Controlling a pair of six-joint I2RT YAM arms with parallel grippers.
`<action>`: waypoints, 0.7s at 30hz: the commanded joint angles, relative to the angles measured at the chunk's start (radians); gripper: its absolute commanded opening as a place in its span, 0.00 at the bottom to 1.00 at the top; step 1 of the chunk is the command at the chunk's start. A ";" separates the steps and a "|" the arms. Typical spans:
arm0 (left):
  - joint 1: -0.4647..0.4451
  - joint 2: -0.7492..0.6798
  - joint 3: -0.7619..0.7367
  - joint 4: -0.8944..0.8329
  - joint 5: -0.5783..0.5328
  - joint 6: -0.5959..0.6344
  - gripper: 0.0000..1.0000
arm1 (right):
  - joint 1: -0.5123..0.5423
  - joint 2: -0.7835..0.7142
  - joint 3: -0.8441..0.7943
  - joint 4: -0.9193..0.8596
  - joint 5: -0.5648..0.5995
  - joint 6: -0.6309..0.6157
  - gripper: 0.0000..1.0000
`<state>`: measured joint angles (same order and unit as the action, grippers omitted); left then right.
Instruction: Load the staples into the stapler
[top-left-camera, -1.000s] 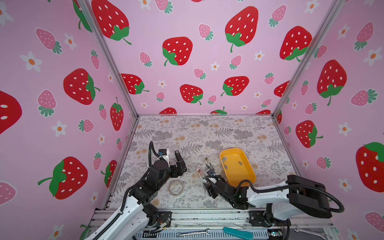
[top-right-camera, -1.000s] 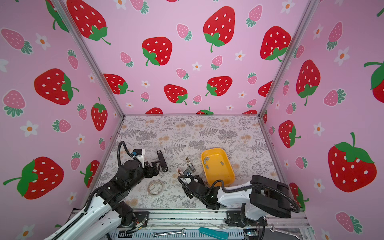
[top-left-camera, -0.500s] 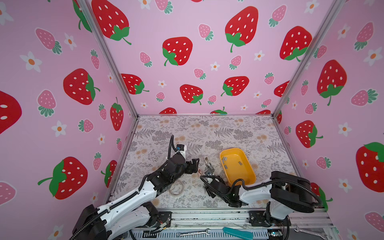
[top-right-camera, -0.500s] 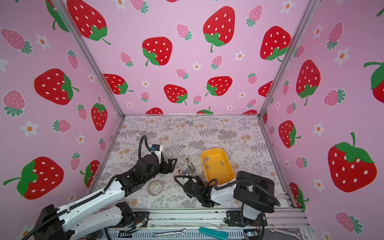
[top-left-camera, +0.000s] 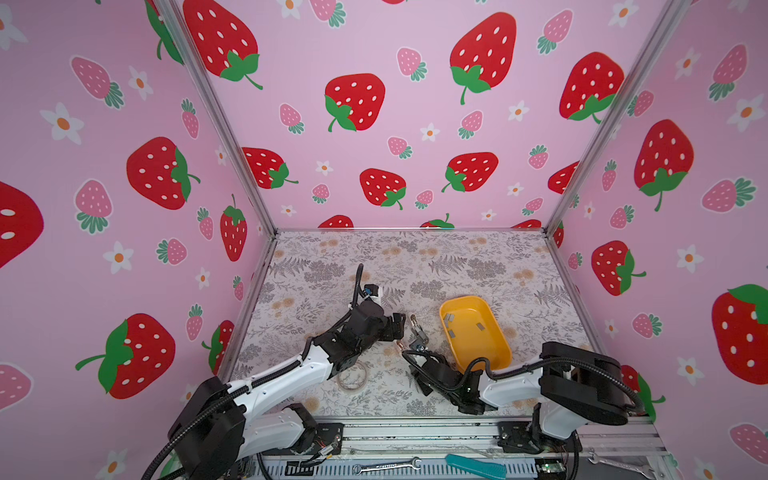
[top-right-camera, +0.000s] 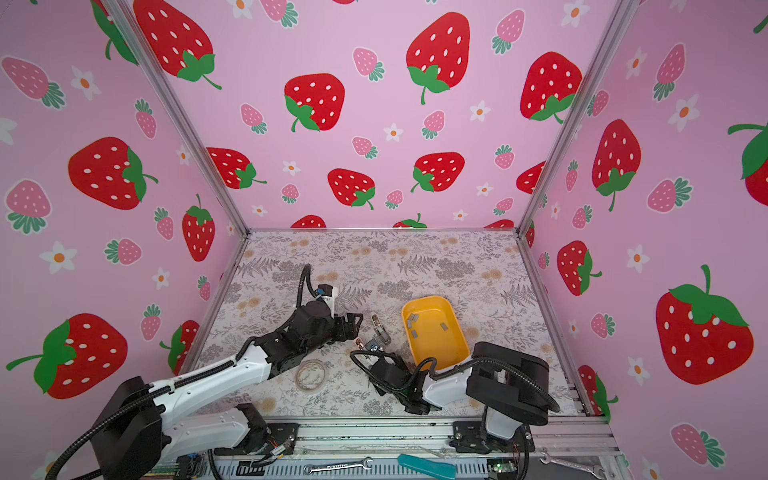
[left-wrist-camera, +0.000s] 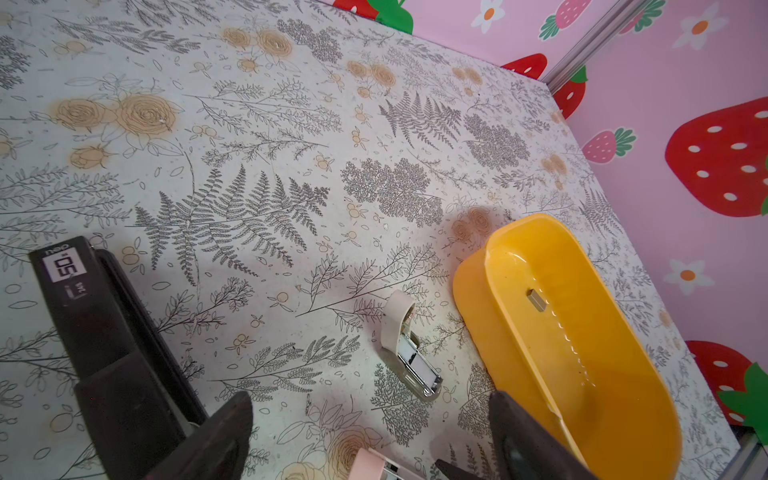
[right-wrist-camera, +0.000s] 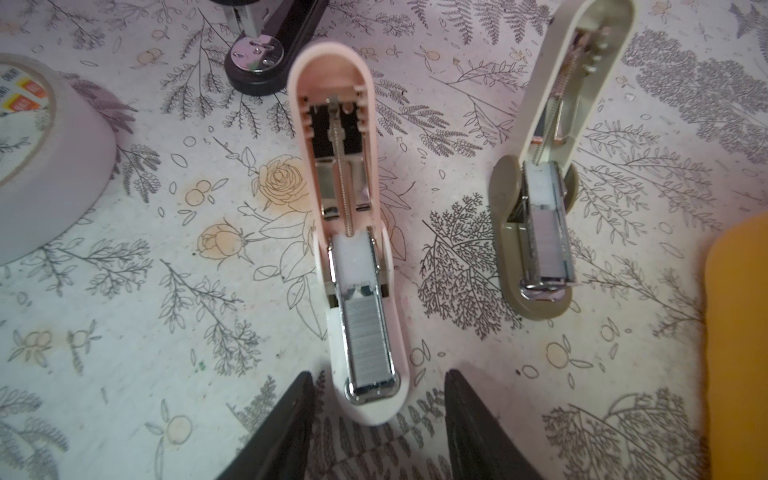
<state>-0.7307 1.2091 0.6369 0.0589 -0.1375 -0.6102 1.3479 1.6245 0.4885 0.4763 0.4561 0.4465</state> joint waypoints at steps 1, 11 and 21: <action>0.009 0.046 0.030 0.066 0.025 -0.036 0.87 | -0.001 0.020 -0.002 0.018 -0.005 -0.005 0.49; 0.057 0.182 0.001 0.187 0.126 -0.088 0.73 | -0.003 0.060 0.016 0.027 -0.012 -0.002 0.39; 0.059 0.207 -0.072 0.224 0.085 -0.087 0.51 | -0.003 0.067 0.020 0.032 -0.016 0.008 0.25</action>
<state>-0.6746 1.4036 0.5900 0.2504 -0.0280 -0.6888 1.3479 1.6676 0.5007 0.5312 0.4454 0.4477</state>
